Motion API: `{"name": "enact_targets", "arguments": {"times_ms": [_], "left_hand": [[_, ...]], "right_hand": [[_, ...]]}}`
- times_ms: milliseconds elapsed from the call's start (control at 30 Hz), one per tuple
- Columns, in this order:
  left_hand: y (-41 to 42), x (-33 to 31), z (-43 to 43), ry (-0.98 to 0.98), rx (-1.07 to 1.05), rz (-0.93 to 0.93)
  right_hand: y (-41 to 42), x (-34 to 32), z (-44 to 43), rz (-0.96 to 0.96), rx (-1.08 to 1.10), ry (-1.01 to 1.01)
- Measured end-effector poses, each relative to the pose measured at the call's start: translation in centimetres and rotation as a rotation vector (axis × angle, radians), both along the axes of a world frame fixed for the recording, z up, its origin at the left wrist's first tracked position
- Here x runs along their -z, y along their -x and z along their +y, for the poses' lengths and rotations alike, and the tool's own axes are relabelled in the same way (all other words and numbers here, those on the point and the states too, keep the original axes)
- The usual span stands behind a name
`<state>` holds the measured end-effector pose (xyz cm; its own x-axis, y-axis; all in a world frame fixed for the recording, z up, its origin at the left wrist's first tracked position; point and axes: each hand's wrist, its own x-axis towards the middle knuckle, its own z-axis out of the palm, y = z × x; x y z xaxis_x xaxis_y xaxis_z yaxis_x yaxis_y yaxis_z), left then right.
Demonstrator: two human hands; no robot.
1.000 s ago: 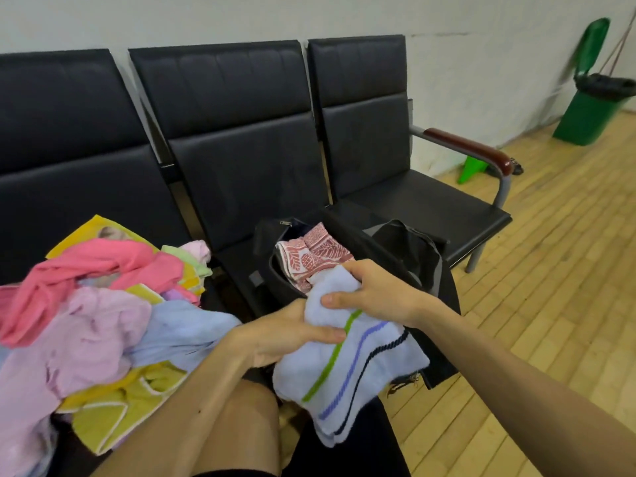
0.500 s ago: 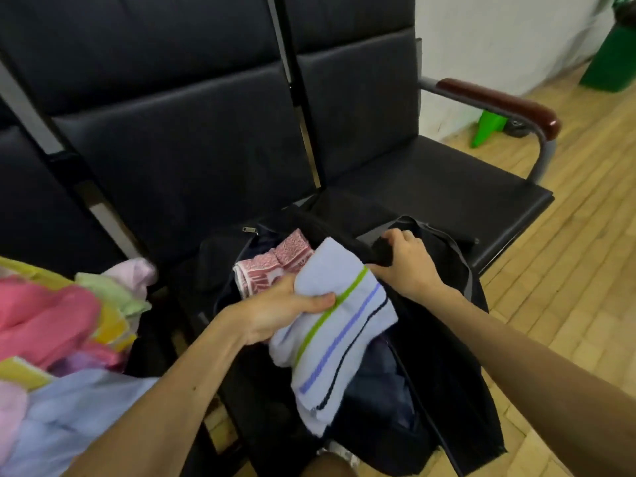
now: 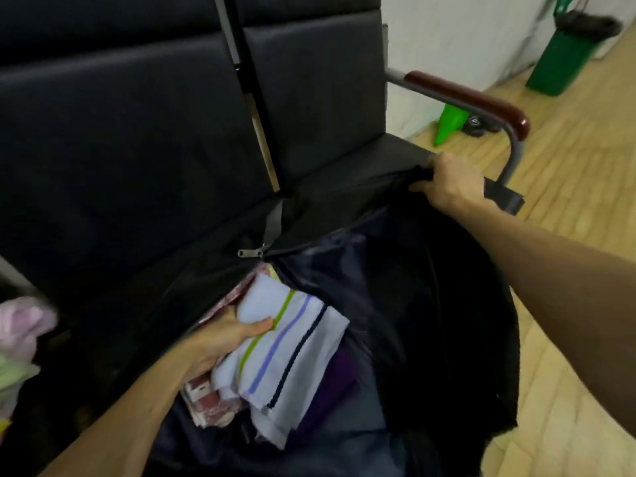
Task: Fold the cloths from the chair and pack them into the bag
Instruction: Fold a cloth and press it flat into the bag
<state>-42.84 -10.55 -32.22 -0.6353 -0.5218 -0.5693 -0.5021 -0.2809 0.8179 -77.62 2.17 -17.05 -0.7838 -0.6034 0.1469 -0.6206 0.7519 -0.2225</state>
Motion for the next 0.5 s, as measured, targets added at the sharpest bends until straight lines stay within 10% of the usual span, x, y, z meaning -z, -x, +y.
{"name": "enact_targets", "arguments": {"times_ms": [500], "left_hand": [[7.7, -7.5, 4.2, 0.595, 0.385, -0.126]], "right_hand": [[-5.2, 2.9, 0.7, 0.294, -0.18, -0.062]]}}
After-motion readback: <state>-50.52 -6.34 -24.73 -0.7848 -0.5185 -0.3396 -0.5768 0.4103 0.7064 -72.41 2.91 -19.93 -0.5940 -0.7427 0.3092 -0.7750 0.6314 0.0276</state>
